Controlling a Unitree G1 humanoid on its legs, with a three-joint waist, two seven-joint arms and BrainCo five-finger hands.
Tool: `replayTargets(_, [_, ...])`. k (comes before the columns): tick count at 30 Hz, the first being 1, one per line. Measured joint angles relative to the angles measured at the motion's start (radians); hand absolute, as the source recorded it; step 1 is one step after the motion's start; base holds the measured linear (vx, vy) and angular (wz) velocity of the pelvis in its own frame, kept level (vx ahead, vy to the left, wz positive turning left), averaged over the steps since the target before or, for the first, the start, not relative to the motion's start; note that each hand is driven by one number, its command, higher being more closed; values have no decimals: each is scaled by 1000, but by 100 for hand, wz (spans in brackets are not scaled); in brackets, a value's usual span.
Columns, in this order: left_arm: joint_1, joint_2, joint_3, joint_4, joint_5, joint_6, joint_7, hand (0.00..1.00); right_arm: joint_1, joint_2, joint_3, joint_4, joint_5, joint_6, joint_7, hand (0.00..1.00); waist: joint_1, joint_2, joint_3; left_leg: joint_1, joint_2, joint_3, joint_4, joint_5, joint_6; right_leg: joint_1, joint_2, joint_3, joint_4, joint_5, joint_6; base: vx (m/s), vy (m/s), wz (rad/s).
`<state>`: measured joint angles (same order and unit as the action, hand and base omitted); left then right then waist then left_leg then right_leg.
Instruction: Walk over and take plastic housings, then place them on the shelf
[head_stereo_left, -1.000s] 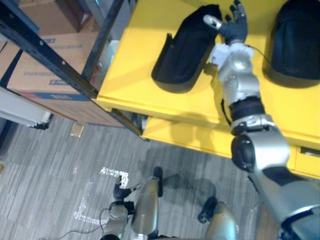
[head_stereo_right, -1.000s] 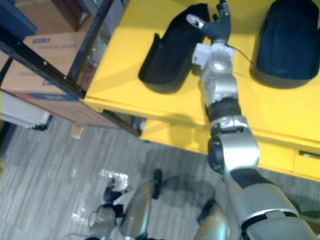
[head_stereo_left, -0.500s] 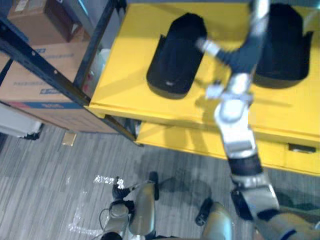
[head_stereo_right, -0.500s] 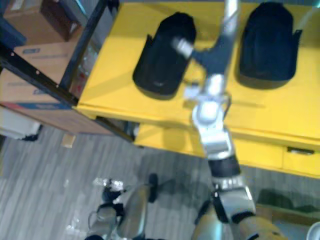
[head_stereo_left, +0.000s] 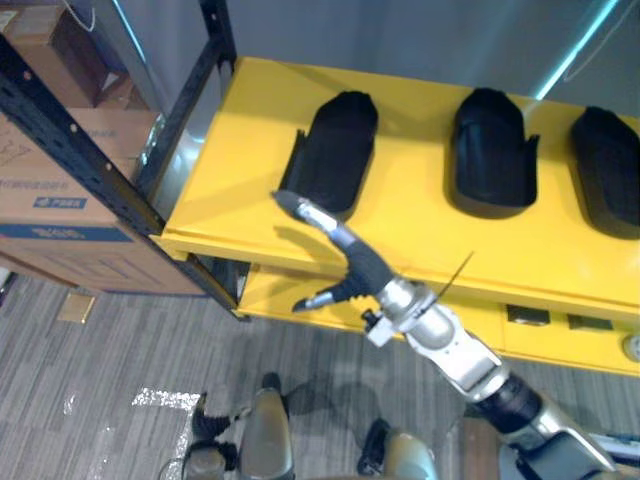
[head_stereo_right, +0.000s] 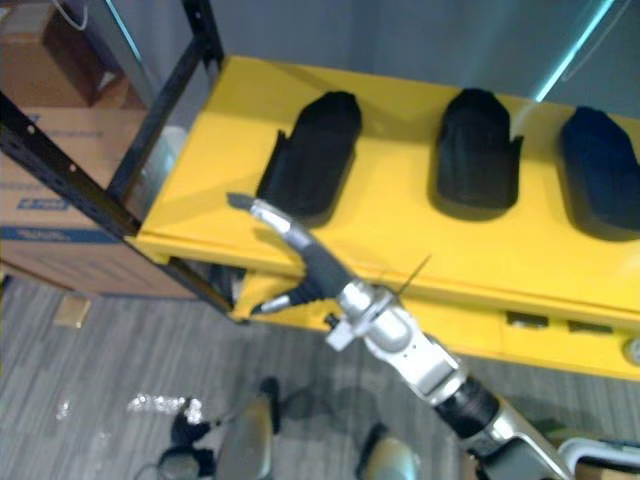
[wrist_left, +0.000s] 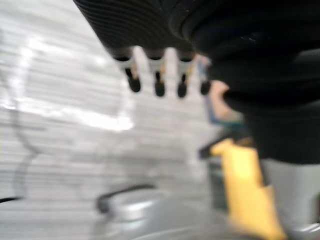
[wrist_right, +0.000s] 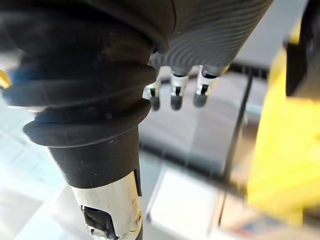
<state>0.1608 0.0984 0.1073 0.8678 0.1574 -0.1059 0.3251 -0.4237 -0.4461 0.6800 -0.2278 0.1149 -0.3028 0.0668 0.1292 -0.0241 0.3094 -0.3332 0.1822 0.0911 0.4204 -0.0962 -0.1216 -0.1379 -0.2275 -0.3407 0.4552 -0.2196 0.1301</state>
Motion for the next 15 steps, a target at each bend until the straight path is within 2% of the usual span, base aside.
replayTargets(5, [4, 4, -2, 17, 0, 0, -1, 0, -2, 26, 73, 30, 9, 2, 23, 0, 1, 0, 0, -5, -1, 3, -11, 12, 2, -15, 1, 7, 0, 1, -2, -18, 2, -1])
replayTargets(10, [1, 5, -3, 17, 0, 0, -1, 0, -27, 93, 95, 168, 10, 9, 41, 0, 5, -1, 0, -27, -2, 3, -10, 17, 2, -37, 1, 8, 3, 7, -3, 0, 0, 0])
replayTargets(15, [-5, 5, -6, 16, 0, -1, 1, 0, -75, 156, 91, 337, -21, 45, 34, 0, 7, -1, 0, -36, -3, 2, -9, 17, 2, -44, 2, 6, 2, 7, -3, 0, 0, 0])
